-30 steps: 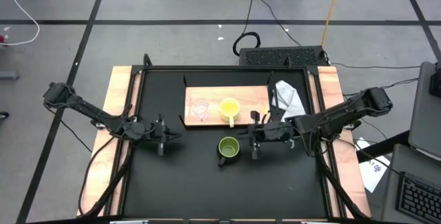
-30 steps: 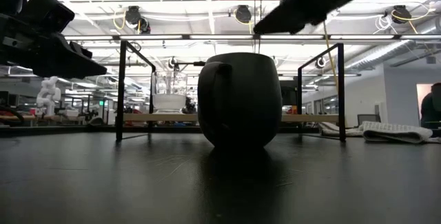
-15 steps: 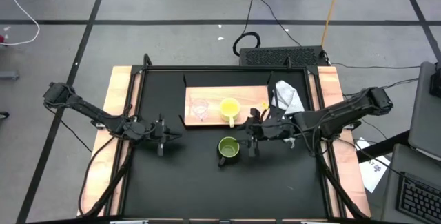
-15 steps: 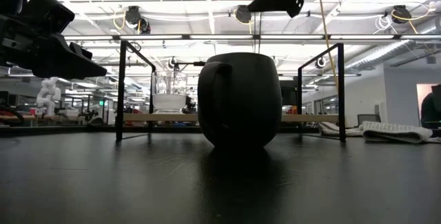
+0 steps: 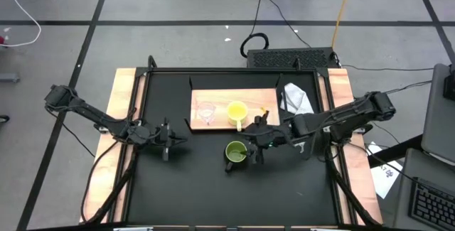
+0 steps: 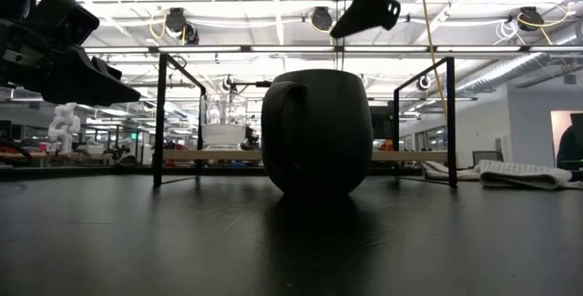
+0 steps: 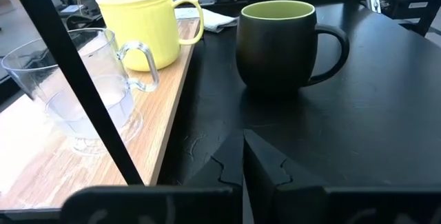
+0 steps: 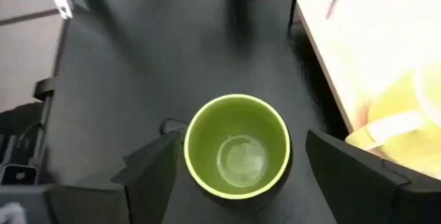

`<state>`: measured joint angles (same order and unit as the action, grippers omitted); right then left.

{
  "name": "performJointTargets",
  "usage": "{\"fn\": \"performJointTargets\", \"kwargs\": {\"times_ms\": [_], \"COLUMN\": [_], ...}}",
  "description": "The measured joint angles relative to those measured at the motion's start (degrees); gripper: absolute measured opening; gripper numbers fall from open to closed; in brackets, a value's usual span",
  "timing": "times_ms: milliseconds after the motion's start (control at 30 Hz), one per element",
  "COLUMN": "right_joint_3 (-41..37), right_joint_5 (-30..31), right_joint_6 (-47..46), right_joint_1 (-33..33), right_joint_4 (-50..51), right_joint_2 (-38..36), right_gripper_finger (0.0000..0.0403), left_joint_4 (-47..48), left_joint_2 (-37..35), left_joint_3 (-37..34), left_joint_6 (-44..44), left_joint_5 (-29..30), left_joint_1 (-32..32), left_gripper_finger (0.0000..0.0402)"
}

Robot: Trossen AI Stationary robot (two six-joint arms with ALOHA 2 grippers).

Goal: Stack small to large cups/mugs on shelf
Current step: Put the black mug on the shelf

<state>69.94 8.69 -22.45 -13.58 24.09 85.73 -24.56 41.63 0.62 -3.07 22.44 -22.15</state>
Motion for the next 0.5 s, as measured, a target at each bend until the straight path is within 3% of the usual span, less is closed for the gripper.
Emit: {"fn": "performJointTargets", "kwargs": {"times_ms": [500], "right_joint_3": [2.11], "right_joint_5": [-0.01], "right_joint_6": [-5.36], "right_joint_1": [4.79], "right_joint_4": [6.30], "right_joint_2": [5.53], "right_gripper_finger": [0.0303], "left_joint_4": [0.48], "left_joint_2": [0.00], "left_joint_3": [0.00], "left_joint_6": [-1.73], "left_joint_5": [0.00], "left_joint_1": [0.00], "left_gripper_finger": [0.0033]}}
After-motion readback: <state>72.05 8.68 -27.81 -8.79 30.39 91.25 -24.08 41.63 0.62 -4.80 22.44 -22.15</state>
